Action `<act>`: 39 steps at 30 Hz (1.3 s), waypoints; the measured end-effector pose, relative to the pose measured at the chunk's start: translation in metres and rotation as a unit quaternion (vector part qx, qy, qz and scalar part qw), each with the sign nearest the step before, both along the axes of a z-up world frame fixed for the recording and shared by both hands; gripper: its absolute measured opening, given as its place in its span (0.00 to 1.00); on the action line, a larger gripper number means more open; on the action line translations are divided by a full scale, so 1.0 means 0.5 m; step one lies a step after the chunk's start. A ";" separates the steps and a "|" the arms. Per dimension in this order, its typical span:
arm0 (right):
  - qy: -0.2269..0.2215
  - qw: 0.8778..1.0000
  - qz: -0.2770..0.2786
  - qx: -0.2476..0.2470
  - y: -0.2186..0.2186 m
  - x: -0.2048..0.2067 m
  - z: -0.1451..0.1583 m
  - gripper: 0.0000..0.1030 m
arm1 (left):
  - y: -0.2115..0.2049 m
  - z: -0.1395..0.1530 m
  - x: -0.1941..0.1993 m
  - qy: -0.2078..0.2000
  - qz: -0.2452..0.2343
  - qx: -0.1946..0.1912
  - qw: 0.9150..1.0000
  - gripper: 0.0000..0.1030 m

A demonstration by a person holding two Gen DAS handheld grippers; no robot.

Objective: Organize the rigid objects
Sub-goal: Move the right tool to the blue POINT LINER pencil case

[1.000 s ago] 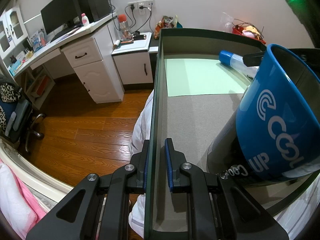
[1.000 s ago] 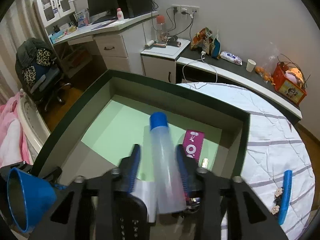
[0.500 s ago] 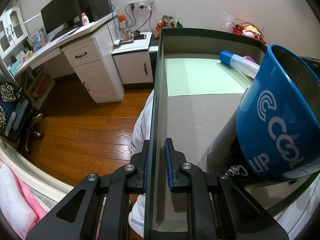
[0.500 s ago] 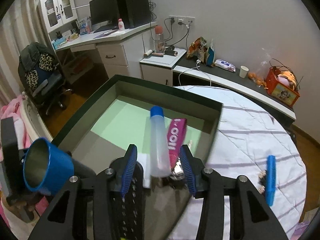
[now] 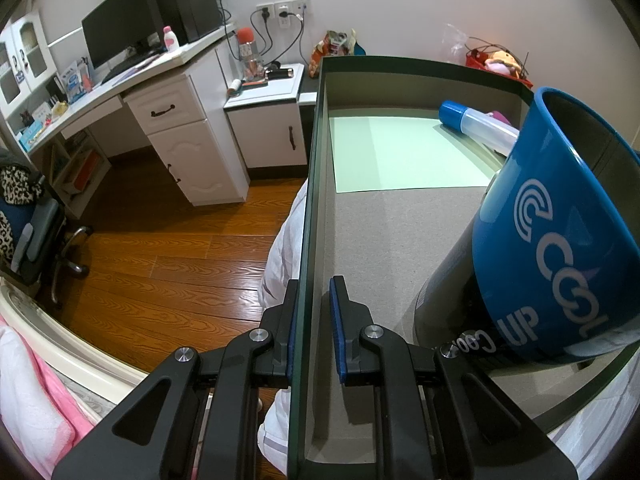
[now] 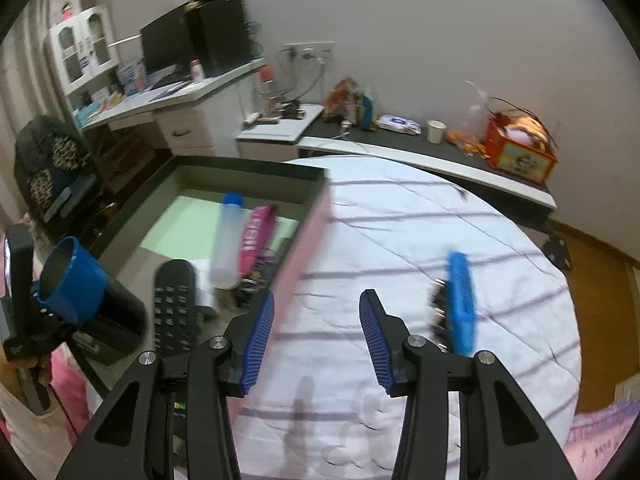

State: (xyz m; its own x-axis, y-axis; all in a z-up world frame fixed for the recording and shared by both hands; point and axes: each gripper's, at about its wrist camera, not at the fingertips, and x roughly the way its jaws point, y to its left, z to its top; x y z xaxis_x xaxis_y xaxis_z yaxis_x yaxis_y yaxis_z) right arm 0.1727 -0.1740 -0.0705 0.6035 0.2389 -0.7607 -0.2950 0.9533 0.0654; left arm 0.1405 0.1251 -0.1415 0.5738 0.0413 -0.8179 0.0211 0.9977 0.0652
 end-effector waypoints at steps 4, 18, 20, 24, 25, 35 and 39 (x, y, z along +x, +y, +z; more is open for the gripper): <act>0.005 1.000 -0.027 0.001 -0.052 -0.003 -0.011 0.45 | 0.000 0.000 0.000 0.000 0.000 0.000 1.000 0.12; 0.034 0.989 -0.141 -0.009 -0.232 0.019 -0.066 0.45 | 0.000 0.000 0.000 0.000 0.000 0.000 1.000 0.12; 0.042 0.989 -0.140 -0.016 -0.234 0.028 -0.082 0.45 | -0.001 0.000 0.000 0.000 0.000 0.001 1.000 0.12; 0.054 0.990 -0.132 -0.017 -0.231 0.055 -0.107 0.45 | 0.000 0.000 0.000 0.000 0.000 0.000 1.000 0.12; 0.055 0.990 -0.129 -0.017 -0.228 0.059 -0.109 0.45 | 0.000 0.000 0.000 0.000 0.000 0.000 1.000 0.12; 0.059 0.991 -0.119 -0.017 -0.204 0.113 -0.125 0.45 | 0.001 0.000 0.000 0.001 0.000 0.001 1.000 0.12; 0.070 0.990 -0.126 0.002 -0.216 0.136 -0.132 0.45 | 0.000 0.000 0.000 0.000 0.000 0.001 1.000 0.12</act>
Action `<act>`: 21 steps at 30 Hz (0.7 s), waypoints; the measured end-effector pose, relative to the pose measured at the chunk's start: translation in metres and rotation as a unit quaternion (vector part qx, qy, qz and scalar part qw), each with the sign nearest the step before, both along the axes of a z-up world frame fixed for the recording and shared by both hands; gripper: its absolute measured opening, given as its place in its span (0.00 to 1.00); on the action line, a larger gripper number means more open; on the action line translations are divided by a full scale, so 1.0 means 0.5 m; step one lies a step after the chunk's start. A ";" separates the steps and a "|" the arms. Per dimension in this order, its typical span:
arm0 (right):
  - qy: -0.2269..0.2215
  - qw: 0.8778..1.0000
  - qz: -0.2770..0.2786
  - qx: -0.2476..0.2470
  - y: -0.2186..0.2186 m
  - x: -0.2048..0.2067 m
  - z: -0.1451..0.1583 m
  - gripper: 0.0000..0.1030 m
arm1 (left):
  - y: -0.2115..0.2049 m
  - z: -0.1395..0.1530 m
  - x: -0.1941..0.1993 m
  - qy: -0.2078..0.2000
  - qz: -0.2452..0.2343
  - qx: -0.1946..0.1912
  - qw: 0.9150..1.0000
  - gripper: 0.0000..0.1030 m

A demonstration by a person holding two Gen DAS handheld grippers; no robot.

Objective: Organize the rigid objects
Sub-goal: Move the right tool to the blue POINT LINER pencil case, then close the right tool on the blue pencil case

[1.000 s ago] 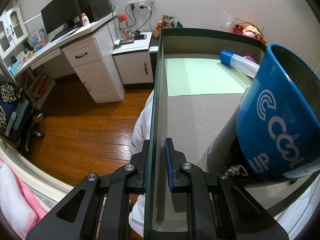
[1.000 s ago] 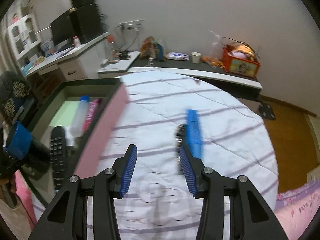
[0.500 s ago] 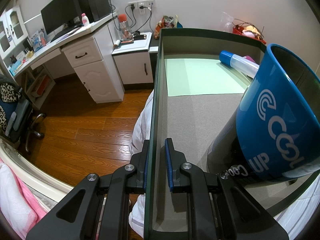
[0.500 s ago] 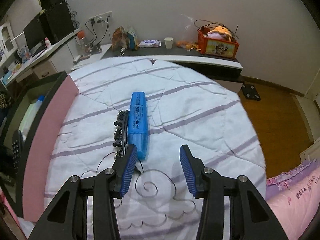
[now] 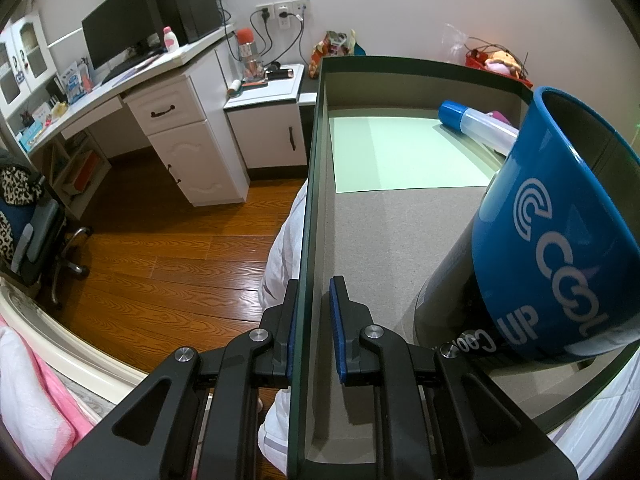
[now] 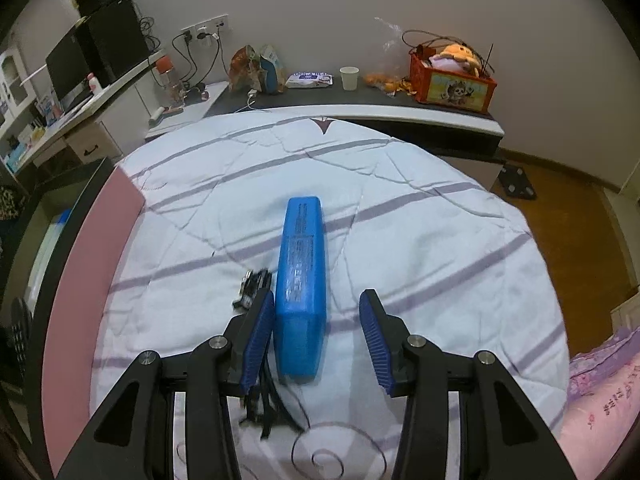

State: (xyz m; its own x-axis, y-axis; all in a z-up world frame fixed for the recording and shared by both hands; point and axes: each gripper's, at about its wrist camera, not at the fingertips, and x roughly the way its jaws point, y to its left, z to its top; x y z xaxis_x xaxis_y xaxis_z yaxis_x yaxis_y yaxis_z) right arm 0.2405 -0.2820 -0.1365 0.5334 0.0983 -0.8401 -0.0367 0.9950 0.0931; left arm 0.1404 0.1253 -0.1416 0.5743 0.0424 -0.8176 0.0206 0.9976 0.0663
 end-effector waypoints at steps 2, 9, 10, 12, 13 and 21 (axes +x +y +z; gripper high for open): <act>0.003 1.000 -0.002 0.005 -0.002 0.010 -0.002 0.45 | 0.000 0.000 0.000 0.000 0.000 0.000 1.000 0.12; 0.006 1.000 0.002 -0.017 -0.002 0.025 -0.016 0.44 | 0.000 0.000 0.000 0.001 0.000 0.000 1.000 0.12; 0.005 1.000 0.005 -0.027 0.004 0.024 -0.014 0.43 | 0.000 0.000 0.000 0.001 0.000 0.000 1.000 0.12; 0.002 0.999 0.007 -0.046 0.017 0.015 -0.013 0.36 | 0.000 0.000 0.000 0.000 0.000 0.000 1.000 0.12; 0.000 0.999 0.007 -0.050 0.019 0.009 -0.011 0.28 | 0.000 0.000 0.000 0.000 0.000 0.000 1.000 0.12; -0.021 0.998 0.003 -0.060 0.023 -0.037 0.019 0.26 | 0.002 -0.001 0.000 0.000 0.000 -0.001 1.000 0.12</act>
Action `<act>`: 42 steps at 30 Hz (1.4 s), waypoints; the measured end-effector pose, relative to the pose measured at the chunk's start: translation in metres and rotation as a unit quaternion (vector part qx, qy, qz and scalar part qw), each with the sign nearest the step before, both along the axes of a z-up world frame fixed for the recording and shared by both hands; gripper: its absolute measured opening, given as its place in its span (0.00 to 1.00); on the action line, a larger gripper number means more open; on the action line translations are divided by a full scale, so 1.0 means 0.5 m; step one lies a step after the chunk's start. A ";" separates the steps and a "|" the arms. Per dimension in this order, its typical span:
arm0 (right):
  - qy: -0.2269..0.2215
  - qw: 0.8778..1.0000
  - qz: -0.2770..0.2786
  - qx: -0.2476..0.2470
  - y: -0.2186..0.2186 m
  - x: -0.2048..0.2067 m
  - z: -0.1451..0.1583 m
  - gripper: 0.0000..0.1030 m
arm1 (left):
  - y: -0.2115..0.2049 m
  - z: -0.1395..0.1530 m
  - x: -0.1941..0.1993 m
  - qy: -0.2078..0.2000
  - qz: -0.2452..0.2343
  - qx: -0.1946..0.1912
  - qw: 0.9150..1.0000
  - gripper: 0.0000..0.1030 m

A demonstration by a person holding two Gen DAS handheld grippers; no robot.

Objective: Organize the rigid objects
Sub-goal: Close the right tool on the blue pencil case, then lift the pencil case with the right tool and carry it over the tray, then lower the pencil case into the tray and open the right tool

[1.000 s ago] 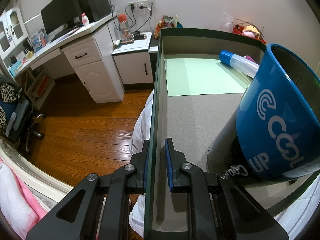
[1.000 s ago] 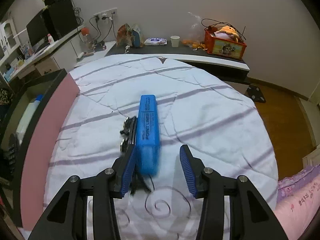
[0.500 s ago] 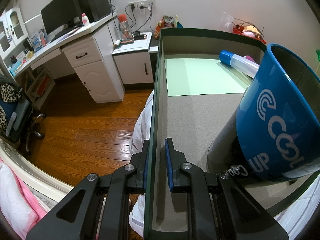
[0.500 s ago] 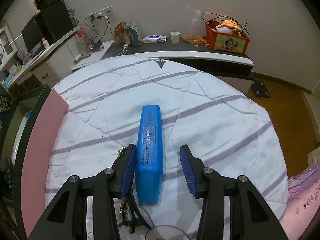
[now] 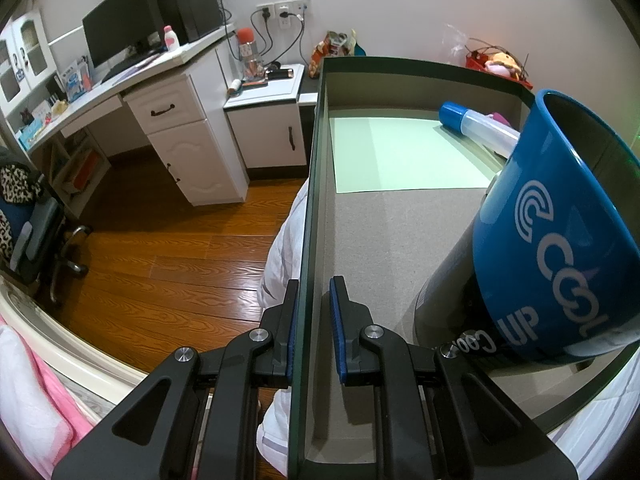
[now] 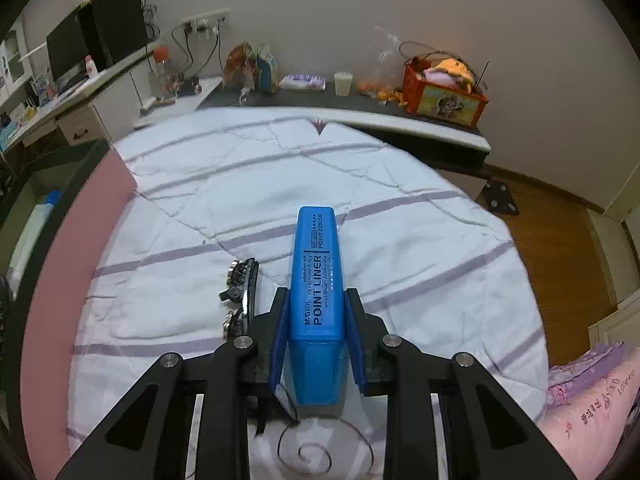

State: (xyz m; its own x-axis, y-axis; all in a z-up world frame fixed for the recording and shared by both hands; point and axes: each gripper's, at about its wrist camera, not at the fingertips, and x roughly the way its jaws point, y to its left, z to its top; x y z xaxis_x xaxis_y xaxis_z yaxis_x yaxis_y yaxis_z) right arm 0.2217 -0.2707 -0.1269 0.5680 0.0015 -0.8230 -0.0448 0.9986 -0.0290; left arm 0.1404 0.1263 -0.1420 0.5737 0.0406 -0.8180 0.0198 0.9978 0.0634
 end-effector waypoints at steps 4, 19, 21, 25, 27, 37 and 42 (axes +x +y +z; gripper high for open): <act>-0.024 1.000 0.003 0.004 0.015 -0.027 0.042 0.26 | 0.000 -0.001 -0.001 0.000 0.000 0.001 1.000 0.12; -0.045 0.973 0.198 0.106 0.292 -0.078 0.130 0.26 | 0.002 -0.002 -0.002 0.000 0.000 0.000 1.000 0.12; -0.043 0.971 0.210 0.103 0.323 -0.073 0.125 0.26 | 0.003 -0.002 -0.002 0.000 0.000 0.000 1.000 0.12; -0.023 0.969 0.224 0.104 0.375 -0.043 0.104 0.26 | 0.002 -0.002 -0.002 0.000 0.000 -0.002 1.000 0.12; -0.010 0.967 0.224 0.117 0.397 -0.030 0.093 0.26 | 0.004 -0.003 -0.001 0.000 0.001 -0.003 1.000 0.12; 0.018 0.963 0.231 0.136 0.457 -0.002 0.079 0.26 | 0.009 -0.004 -0.002 0.000 0.002 -0.003 1.000 0.12; 0.029 0.964 0.224 0.140 0.459 0.004 0.070 0.27 | 0.012 -0.005 -0.002 0.001 0.002 -0.002 1.000 0.12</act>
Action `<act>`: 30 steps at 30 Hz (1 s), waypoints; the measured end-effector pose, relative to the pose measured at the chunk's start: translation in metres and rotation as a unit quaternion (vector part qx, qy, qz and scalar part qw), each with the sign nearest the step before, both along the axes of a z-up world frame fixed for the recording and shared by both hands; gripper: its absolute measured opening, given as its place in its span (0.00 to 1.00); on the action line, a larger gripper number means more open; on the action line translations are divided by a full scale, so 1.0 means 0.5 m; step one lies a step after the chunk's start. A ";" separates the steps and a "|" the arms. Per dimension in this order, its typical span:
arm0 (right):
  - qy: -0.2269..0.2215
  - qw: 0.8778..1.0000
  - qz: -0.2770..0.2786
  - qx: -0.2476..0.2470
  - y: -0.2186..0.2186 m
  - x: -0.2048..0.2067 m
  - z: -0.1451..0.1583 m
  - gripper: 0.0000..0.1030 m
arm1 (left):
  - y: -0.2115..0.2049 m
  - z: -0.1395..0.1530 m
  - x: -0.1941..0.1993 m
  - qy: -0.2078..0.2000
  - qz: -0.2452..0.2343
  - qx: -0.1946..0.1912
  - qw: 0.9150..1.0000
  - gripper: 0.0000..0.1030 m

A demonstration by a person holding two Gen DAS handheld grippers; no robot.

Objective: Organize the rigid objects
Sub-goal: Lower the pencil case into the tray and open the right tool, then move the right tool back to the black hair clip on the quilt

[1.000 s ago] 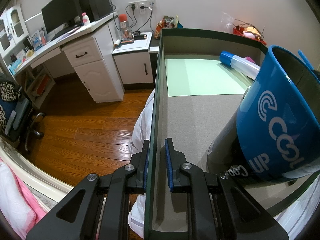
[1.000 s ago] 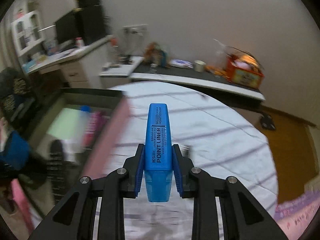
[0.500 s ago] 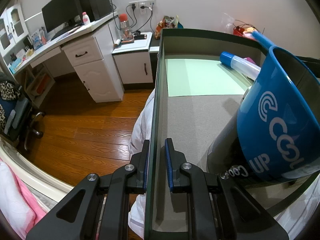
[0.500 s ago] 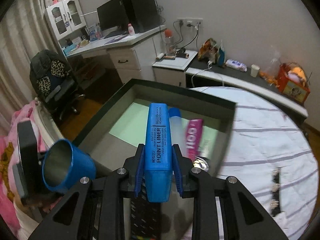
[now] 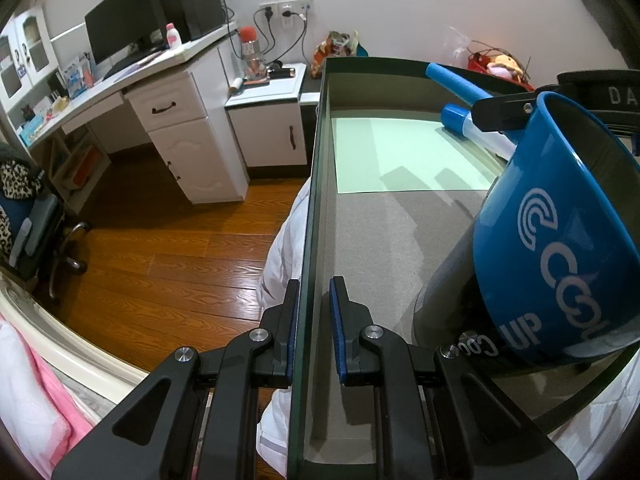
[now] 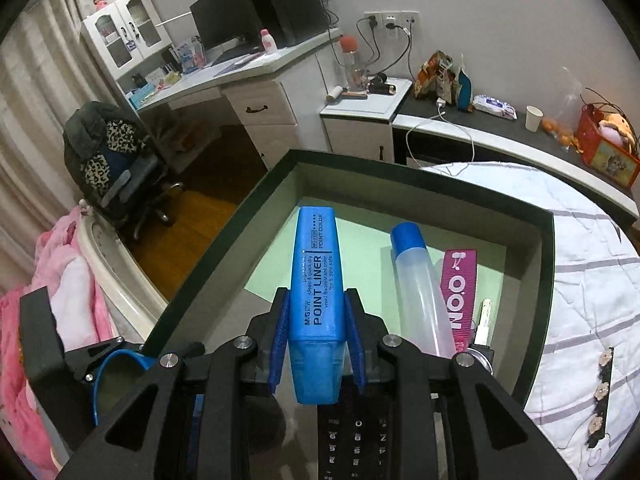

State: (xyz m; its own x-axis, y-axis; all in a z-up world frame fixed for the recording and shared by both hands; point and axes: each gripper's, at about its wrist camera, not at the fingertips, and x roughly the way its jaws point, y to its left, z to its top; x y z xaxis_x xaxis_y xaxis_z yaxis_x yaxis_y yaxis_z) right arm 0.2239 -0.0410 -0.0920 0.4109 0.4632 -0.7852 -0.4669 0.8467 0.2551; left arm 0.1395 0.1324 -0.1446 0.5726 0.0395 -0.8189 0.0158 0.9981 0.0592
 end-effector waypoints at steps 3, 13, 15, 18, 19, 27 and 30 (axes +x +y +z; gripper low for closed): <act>0.007 1.000 -0.001 0.010 -0.005 0.001 -0.006 0.27 | 0.000 0.000 0.000 0.000 0.000 0.000 1.000 0.12; -0.005 0.999 -0.001 0.032 -0.010 -0.007 0.007 0.27 | 0.001 0.000 0.000 0.000 0.000 0.000 1.000 0.12; -0.015 1.000 -0.003 0.027 -0.015 -0.016 0.017 0.27 | 0.002 -0.001 0.000 0.000 0.000 0.000 1.000 0.12; -0.027 0.999 -0.008 0.025 -0.022 -0.029 0.029 0.27 | 0.001 0.000 0.000 0.000 0.000 0.000 1.000 0.12; -0.037 0.999 -0.012 0.018 -0.028 -0.036 0.035 0.27 | 0.001 0.000 0.000 0.000 0.000 0.000 1.000 0.12; -0.092 0.994 -0.052 -0.019 -0.107 -0.075 0.083 0.29 | 0.002 -0.001 0.000 0.000 0.000 0.000 1.000 0.12; -0.108 0.989 -0.097 -0.038 -0.181 -0.086 0.095 0.45 | 0.002 -0.001 0.000 0.000 0.001 0.000 1.000 0.12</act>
